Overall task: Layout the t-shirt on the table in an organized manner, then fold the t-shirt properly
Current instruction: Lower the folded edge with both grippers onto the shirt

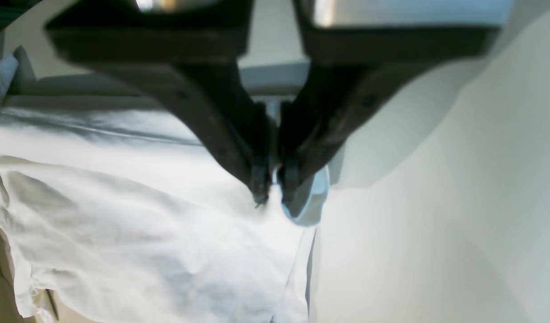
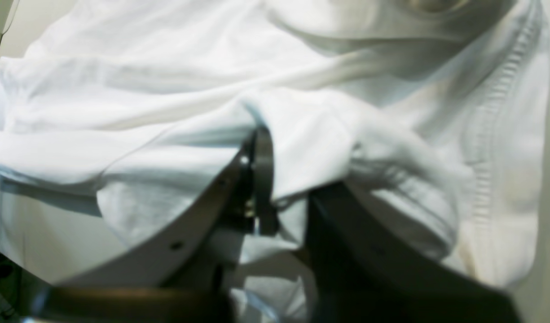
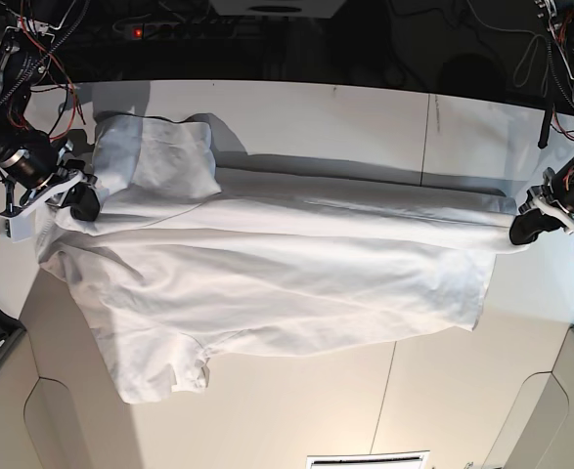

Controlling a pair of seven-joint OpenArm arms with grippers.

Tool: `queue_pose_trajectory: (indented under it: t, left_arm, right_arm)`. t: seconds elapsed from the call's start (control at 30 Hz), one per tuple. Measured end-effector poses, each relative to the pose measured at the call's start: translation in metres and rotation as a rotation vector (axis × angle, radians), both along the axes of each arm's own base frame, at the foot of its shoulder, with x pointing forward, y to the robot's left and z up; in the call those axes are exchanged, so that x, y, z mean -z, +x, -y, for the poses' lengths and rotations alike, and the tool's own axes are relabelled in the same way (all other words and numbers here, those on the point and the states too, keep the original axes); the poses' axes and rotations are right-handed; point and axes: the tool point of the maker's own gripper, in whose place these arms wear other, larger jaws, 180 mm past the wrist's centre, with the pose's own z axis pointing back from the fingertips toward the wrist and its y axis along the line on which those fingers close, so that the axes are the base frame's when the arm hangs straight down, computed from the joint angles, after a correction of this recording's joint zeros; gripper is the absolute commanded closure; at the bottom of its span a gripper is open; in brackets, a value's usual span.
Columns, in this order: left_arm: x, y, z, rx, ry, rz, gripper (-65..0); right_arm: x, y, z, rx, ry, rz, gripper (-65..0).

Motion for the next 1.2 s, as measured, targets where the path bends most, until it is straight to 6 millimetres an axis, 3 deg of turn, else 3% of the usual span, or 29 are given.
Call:
queue_pose_trajectory:
  t: [0.07, 0.13, 0.27, 0.43, 0.63, 0.77, 0.93, 1.2]
  left_arm:
    - [0.000, 0.000, 0.000, 0.000, 0.002, -0.001, -8.3]
    - [0.001, 0.000, -0.001, -0.004, 0.004, -0.004, -12.5]
    - [0.001, 0.000, -0.002, -0.004, 0.006, -0.006, -13.3]
    - [0.006, -0.004, -0.004, 0.003, 0.042, -0.031, -30.3]
    - [0.008, -0.006, -0.005, 0.007, 0.056, -0.043, -30.5]
    - [0.009, -0.007, -0.005, 0.007, 0.057, -0.045, -30.5]
    - [0.007, -0.006, -0.006, 0.010, 0.054, -0.036, -30.5]
    - [-0.012, -0.005, 0.025, 0.049, -0.213, -0.008, -30.5]
  right_arm:
    - [0.000, 0.000, 0.001, 0.002, -0.004, 0.000, -24.7]
    - [-0.002, 0.001, 0.001, 0.003, 0.005, 0.007, -25.3]
    - [-0.006, 0.003, -0.001, 0.001, 0.024, 0.023, -25.3]
    - [-0.019, 0.007, 0.007, -0.008, -0.015, 0.055, -25.3]
    - [-0.044, 0.009, 0.027, -0.011, -0.101, 0.087, -25.2]
    - [-0.058, 0.000, 0.038, -0.013, -0.154, 0.065, -25.0]
    - [-0.066, -0.030, 0.036, -0.024, -0.098, 0.046, -18.6]
    - [-0.030, -0.109, 0.027, -0.050, -0.069, -0.145, -18.4]
